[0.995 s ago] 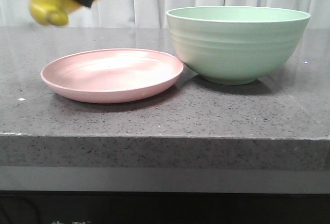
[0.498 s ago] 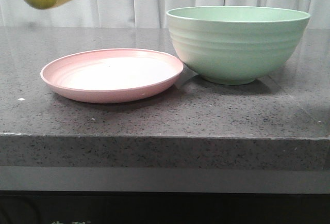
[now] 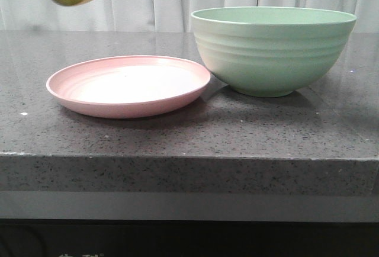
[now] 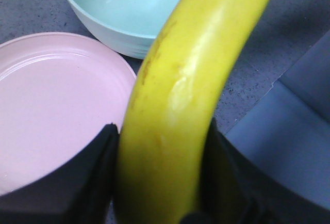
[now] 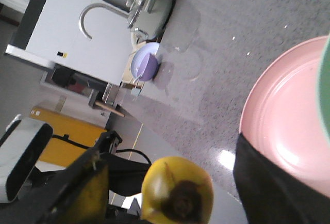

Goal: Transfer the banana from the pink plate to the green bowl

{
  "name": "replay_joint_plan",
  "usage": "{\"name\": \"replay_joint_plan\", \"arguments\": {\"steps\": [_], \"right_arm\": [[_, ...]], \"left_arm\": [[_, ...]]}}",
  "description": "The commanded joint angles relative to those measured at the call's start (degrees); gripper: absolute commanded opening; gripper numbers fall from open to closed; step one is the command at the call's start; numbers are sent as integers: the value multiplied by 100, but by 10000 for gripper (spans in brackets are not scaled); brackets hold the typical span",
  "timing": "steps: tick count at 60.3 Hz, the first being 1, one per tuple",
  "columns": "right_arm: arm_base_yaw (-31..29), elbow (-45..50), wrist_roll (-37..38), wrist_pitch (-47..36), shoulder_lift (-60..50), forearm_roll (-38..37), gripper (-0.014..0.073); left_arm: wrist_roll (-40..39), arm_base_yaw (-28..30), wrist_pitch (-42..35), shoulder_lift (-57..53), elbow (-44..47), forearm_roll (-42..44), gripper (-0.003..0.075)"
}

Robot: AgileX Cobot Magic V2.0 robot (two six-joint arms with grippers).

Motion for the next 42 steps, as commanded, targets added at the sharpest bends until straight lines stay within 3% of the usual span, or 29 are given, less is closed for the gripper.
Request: {"name": "replay_joint_plan", "arguments": {"steps": [1,17,31,36,42], "right_arm": [[330,-318,-97,231,88,414,530],[627,-325,-102,175,292,512,510],[627,-325,-102,158,292,513,138],[627,-325,-102,129,292,513,92],[627,-325,-102,80,292,513,98]], "left_arm": [[-13,-45,-514,-171,-169,-84,69],[-13,-45,-513,-171,-169,-84,69],[-13,-45,-487,-171,-169,-84,81],[-13,-45,-459,-171,-169,-84,150],[-13,-45,-459,-171,-169,-84,333]]}}
